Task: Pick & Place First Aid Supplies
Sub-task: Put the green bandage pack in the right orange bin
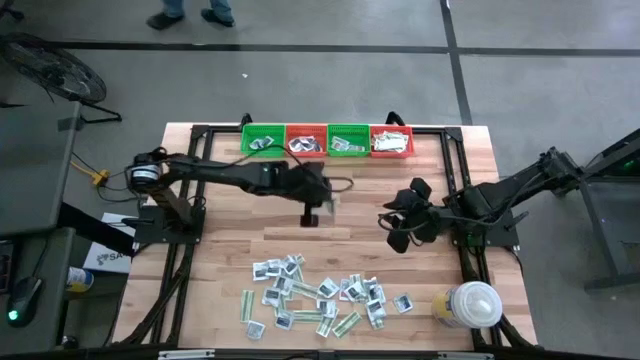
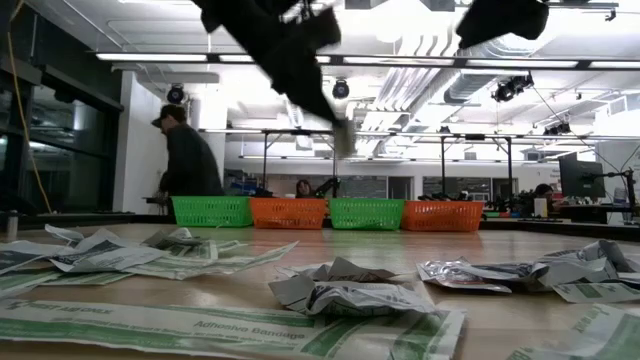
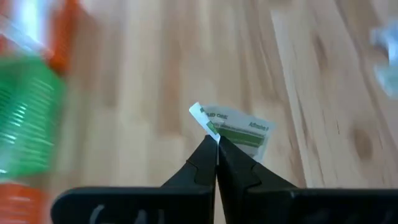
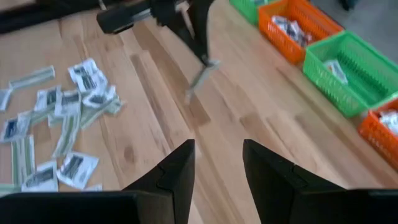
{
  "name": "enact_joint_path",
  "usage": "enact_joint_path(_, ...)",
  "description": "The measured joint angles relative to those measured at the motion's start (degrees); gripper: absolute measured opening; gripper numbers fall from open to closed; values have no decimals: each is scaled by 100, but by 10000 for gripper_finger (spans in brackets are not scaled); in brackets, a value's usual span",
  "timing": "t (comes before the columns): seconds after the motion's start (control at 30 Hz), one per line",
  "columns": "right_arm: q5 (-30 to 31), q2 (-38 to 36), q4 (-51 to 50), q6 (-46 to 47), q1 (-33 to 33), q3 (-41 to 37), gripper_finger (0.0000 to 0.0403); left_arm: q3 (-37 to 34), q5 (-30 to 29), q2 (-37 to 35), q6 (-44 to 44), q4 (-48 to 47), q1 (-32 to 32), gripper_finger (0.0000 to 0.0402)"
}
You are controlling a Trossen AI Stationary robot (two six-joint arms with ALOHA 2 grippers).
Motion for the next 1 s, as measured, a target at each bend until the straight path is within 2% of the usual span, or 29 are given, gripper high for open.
enact_joint_path(0.27, 243, 2, 807, -560, -393, 0, 129, 23, -548, -458, 11, 1356, -4, 0)
enact_joint_path(0.4, 209, 2, 1067, -757, -606, 0, 129, 17, -543, -459, 93, 1826, -4, 0)
enact_joint_path(0.53, -111, 2, 1263, -1057, -858, 0, 134, 20, -467, -458, 208, 2339, -3, 0)
enact_joint_path(0.87, -812, 2, 1476, -1301, -1530, 0, 209, 20, -434, -460, 232, 2749, -2, 0)
enact_joint_path(1.0, -1081, 86, 1518, -1468, -1758, 0, 219, 20, -414, -461, 248, 3003, -2, 0)
